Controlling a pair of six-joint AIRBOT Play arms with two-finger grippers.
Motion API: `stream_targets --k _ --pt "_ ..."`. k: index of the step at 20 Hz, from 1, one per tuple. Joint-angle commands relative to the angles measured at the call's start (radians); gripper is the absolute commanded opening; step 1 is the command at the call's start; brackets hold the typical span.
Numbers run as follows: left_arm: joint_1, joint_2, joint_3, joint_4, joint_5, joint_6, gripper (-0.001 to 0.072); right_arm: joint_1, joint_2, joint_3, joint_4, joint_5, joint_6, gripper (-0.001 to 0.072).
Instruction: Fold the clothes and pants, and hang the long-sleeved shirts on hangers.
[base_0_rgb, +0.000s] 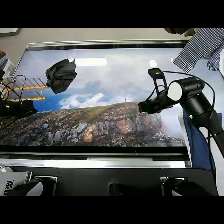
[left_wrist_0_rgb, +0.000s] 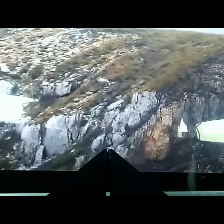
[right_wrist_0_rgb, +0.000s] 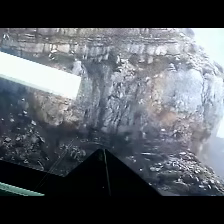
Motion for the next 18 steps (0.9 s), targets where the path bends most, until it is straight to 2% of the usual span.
stream_targets --k 1,18 --pt "0.000 0.001 0.000 0.000 0.000 0.000 0.0018 0.001 -0.001 0.001 -0.001 0.000 0.000 0.0036" --pt "0.000 0.001 0.000 0.000 0.000 0.000 0.0018 0.001 -0.001 0.001 -0.005 -0.033 0.000 0.0036"
